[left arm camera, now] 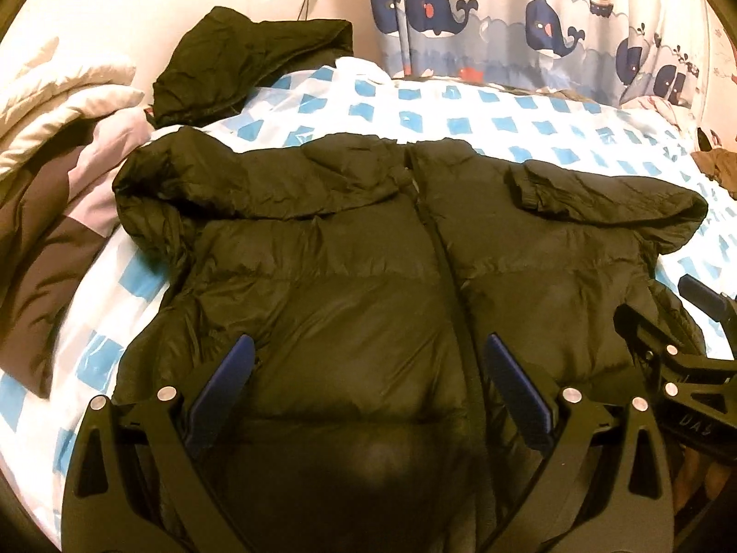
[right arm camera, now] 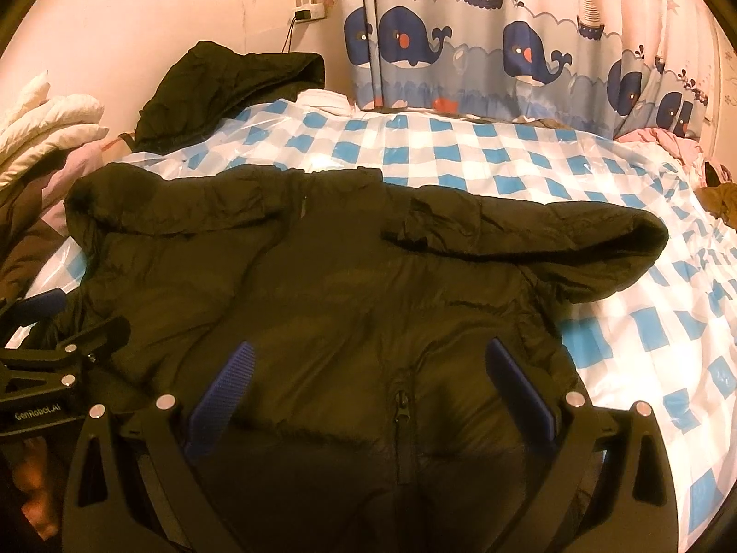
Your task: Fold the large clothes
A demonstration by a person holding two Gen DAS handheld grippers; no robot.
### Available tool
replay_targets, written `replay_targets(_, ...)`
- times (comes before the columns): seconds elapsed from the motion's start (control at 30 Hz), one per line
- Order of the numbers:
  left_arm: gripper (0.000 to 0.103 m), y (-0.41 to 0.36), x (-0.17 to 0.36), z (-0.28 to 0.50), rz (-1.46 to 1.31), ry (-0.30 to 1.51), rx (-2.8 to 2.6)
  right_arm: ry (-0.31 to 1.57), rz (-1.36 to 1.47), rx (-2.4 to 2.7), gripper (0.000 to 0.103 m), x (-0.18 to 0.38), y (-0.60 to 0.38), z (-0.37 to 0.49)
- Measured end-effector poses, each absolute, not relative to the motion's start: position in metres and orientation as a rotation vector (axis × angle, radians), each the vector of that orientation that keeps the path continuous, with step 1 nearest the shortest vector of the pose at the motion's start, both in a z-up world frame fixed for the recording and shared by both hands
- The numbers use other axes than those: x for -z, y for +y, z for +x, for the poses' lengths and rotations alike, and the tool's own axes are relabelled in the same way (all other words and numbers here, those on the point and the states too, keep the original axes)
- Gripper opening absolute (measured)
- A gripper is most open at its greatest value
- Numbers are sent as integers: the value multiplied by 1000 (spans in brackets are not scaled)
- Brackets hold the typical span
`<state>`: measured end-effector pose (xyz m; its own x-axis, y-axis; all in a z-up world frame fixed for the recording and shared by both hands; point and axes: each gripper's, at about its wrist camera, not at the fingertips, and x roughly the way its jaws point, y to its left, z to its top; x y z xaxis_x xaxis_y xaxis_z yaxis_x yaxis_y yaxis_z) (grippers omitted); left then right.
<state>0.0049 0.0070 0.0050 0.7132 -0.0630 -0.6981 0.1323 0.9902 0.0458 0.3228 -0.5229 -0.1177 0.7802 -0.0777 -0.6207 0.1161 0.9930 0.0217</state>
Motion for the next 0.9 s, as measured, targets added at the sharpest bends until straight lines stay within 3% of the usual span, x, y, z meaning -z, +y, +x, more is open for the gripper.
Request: replay_targets(0.9,96,-2,0,4,155,786,114,684,58,102,96,122,-521,325)
